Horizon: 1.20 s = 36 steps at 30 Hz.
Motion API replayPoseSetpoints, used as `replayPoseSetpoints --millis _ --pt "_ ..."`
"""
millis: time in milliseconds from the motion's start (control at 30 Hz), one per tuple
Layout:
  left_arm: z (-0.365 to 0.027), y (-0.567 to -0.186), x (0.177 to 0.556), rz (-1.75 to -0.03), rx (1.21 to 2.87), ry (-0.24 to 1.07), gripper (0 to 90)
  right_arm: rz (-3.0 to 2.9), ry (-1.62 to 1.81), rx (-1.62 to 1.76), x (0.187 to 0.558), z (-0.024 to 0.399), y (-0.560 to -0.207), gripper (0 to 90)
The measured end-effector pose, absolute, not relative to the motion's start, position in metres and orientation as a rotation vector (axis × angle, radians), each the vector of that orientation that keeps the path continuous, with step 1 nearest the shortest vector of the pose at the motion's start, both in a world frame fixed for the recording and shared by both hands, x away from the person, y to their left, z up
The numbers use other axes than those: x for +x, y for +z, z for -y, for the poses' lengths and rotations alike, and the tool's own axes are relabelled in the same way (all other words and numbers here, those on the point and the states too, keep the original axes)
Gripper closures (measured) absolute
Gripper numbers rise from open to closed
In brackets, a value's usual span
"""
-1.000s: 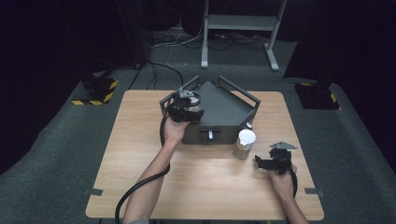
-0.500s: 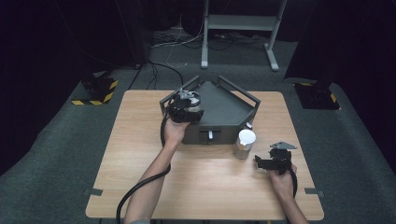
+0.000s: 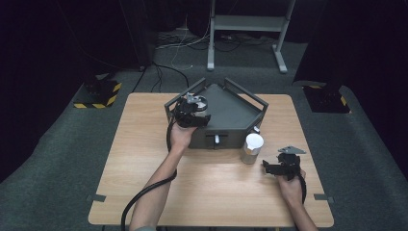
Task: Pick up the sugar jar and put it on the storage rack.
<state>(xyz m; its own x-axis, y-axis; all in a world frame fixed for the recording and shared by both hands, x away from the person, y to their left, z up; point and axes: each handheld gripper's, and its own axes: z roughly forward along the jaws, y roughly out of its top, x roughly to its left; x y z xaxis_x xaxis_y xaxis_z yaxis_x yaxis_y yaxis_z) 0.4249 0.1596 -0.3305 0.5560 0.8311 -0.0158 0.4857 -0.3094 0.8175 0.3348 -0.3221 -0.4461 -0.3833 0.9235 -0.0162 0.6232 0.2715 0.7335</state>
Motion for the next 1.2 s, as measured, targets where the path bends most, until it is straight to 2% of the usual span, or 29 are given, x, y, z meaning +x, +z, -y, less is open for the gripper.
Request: replayPoseSetpoints --millis 567,700,800,1200 --pt "-0.157 -0.333 0.421 -1.054 1.968 0.560 30.0 -2.103 0.905 1.394 0.335 0.322 -0.446 7.5" --pt "-0.159 -0.332 0.418 -1.059 1.928 0.556 15.9 -2.103 0.905 1.394 0.335 0.322 -0.446 7.5" --pt "-0.158 -0.329 0.416 -1.047 1.939 0.563 10.0 -2.103 0.905 1.394 0.335 0.322 -0.446 7.5" --pt "-0.167 -0.324 0.403 -1.034 1.934 0.558 4.1 -2.104 0.905 1.394 0.335 0.322 -0.446 7.5"
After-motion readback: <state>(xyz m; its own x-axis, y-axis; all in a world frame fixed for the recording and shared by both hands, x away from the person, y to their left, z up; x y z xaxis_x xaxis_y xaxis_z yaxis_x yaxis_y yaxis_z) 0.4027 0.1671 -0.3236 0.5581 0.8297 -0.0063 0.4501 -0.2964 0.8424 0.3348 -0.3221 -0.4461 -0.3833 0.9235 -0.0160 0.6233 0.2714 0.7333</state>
